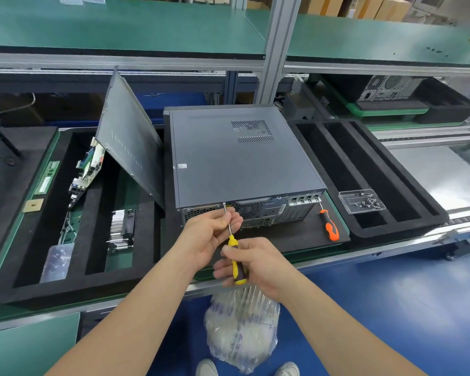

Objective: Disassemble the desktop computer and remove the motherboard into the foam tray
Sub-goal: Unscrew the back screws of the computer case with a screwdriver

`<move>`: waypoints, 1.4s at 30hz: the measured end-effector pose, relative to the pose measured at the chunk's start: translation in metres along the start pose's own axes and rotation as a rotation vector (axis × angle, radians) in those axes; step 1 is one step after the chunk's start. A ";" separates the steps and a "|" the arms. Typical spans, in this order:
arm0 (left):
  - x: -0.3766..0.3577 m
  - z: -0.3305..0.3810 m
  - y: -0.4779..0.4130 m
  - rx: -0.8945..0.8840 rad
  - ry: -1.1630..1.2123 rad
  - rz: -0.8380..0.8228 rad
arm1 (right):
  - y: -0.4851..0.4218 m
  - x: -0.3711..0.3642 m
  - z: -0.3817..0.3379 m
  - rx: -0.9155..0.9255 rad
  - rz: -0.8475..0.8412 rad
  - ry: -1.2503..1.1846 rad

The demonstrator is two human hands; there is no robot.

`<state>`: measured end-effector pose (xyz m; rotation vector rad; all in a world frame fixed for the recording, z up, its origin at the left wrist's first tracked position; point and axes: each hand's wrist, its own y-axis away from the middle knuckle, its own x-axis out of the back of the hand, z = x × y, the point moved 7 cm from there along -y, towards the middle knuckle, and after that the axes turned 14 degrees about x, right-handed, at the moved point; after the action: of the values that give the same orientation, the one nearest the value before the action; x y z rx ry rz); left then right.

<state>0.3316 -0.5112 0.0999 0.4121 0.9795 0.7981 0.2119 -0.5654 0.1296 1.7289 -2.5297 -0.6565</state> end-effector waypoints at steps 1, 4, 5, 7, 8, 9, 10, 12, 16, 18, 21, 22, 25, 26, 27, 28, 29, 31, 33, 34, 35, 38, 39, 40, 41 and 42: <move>0.000 0.000 0.000 -0.011 -0.009 -0.005 | -0.002 0.003 -0.004 0.069 0.070 0.246; 0.000 -0.001 0.000 -0.024 -0.039 -0.009 | -0.001 -0.003 -0.024 0.246 0.189 1.135; -0.001 -0.002 0.001 -0.025 -0.051 -0.010 | -0.001 -0.006 -0.027 0.264 0.205 1.290; -0.004 -0.003 0.003 -0.026 -0.071 -0.019 | -0.003 -0.004 -0.026 0.272 0.235 1.358; -0.005 -0.003 0.004 -0.030 -0.079 -0.021 | -0.004 -0.001 -0.026 0.288 0.251 1.320; -0.006 -0.003 0.005 -0.036 -0.082 -0.018 | -0.003 0.002 -0.027 0.328 0.263 1.251; -0.007 -0.002 0.005 -0.040 -0.077 -0.007 | -0.003 0.005 -0.028 0.368 0.262 1.163; -0.009 -0.001 0.004 -0.035 -0.045 0.013 | -0.006 0.012 -0.021 0.333 0.216 0.848; -0.011 -0.002 0.004 0.030 -0.056 0.022 | 0.002 0.000 0.011 -0.140 -0.020 -0.272; -0.013 -0.001 0.004 0.038 -0.027 0.002 | 0.008 -0.007 0.011 -0.214 -0.093 -0.611; -0.014 0.000 0.004 0.040 0.028 -0.029 | 0.006 -0.008 0.009 -0.156 -0.074 -0.640; -0.014 0.000 0.004 0.043 0.032 -0.041 | 0.003 -0.007 0.006 -0.107 -0.055 -0.538; -0.012 0.001 0.005 0.052 0.039 -0.071 | -0.002 -0.004 -0.007 0.056 0.019 -0.117; -0.012 0.001 0.005 0.047 0.038 -0.074 | -0.003 -0.003 -0.013 0.098 0.060 0.027; -0.012 0.002 0.005 0.039 0.034 -0.074 | -0.004 -0.001 -0.019 0.152 0.116 0.204; -0.012 0.002 0.005 0.031 0.026 -0.074 | -0.004 0.001 -0.026 0.220 0.179 0.430; -0.012 0.003 0.006 0.021 0.011 -0.073 | -0.005 0.001 -0.034 0.289 0.239 0.687; -0.012 0.003 0.007 -0.005 -0.040 -0.062 | -0.004 -0.004 -0.044 0.369 0.314 1.104; -0.012 0.003 0.007 -0.022 -0.075 -0.042 | -0.004 -0.005 -0.044 0.369 0.346 1.280; -0.013 0.002 0.007 -0.030 -0.084 -0.029 | -0.004 -0.003 -0.041 0.365 0.349 1.304; -0.013 0.002 0.007 -0.039 -0.091 -0.014 | -0.005 -0.001 -0.040 0.375 0.360 1.293; -0.014 0.003 0.005 -0.056 -0.068 0.011 | -0.005 0.005 -0.036 0.372 0.403 1.109; -0.014 0.003 0.004 -0.056 -0.042 0.007 | -0.006 0.007 -0.033 0.355 0.395 1.009; -0.014 0.002 0.003 -0.051 -0.014 0.002 | -0.008 0.010 -0.028 0.325 0.371 0.892; -0.014 0.002 0.003 -0.046 0.006 0.000 | -0.008 0.012 -0.023 0.272 0.326 0.741; -0.014 0.002 0.002 -0.040 0.015 0.001 | -0.008 0.012 -0.015 0.192 0.262 0.552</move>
<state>0.3281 -0.5200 0.1104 0.3727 0.9759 0.8208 0.2179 -0.5836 0.1381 1.3350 -2.3958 0.0766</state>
